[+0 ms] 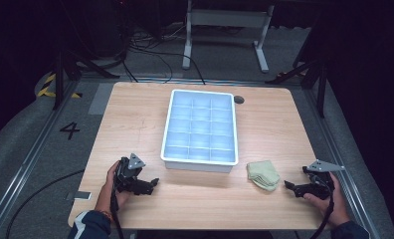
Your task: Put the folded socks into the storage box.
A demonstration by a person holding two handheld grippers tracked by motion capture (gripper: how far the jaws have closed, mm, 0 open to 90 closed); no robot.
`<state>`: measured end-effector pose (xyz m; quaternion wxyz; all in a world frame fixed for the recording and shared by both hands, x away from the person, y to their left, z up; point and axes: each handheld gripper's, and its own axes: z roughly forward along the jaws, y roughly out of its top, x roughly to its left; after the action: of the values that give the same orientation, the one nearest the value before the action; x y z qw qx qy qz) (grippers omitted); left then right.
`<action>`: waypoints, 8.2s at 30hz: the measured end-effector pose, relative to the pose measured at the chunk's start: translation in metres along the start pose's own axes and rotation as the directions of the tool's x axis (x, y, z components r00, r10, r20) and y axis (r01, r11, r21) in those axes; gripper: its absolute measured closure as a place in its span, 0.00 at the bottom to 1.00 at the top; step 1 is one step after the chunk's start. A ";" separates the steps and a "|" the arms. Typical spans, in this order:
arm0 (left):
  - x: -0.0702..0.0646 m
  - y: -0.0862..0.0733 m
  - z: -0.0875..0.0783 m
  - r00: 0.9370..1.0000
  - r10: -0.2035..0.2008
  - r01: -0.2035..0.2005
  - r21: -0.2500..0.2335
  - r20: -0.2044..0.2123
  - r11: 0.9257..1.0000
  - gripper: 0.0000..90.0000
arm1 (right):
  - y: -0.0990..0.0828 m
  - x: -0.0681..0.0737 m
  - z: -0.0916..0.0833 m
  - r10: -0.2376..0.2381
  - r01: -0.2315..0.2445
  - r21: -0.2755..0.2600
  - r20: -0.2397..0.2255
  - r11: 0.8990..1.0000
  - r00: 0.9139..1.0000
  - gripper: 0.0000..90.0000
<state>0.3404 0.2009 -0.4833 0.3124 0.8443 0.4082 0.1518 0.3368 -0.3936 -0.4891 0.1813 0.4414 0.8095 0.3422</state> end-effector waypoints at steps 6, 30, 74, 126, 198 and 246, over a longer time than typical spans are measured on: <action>-0.002 -0.002 -0.002 1.000 -0.003 0.003 -0.005 -0.002 1.000 0.00 | 0.000 0.000 0.000 0.000 0.000 -0.001 -0.002 1.000 1.000 0.02; -0.003 -0.010 -0.008 0.999 0.028 -0.028 -0.002 0.034 1.000 0.00 | -0.001 -0.001 -0.004 -0.007 0.006 -0.030 -0.016 1.000 1.000 0.19; -0.003 -0.011 -0.008 0.999 0.021 -0.021 -0.005 0.039 1.000 0.00 | 0.049 0.085 0.030 -0.267 0.271 0.014 -0.125 0.963 0.956 0.33; -0.002 -0.010 -0.008 0.998 0.031 -0.030 -0.010 0.046 0.999 0.00 | 0.056 0.064 0.023 -0.254 0.244 -0.081 -0.157 0.966 0.954 0.85; -0.003 -0.010 -0.007 0.999 0.024 -0.024 -0.005 0.036 1.000 0.00 | 0.145 0.070 -0.029 -0.334 0.284 -0.288 -0.142 0.914 0.932 0.85; -0.003 -0.010 -0.008 0.999 0.033 -0.033 -0.005 0.034 0.999 0.00 | 0.227 0.145 0.070 -0.475 0.490 0.024 -0.210 0.871 0.855 0.85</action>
<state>0.3290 0.2061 -0.4837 0.3186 0.8526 0.3885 0.1436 0.4339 -0.1589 -0.3749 0.1633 0.1949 0.9205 0.2966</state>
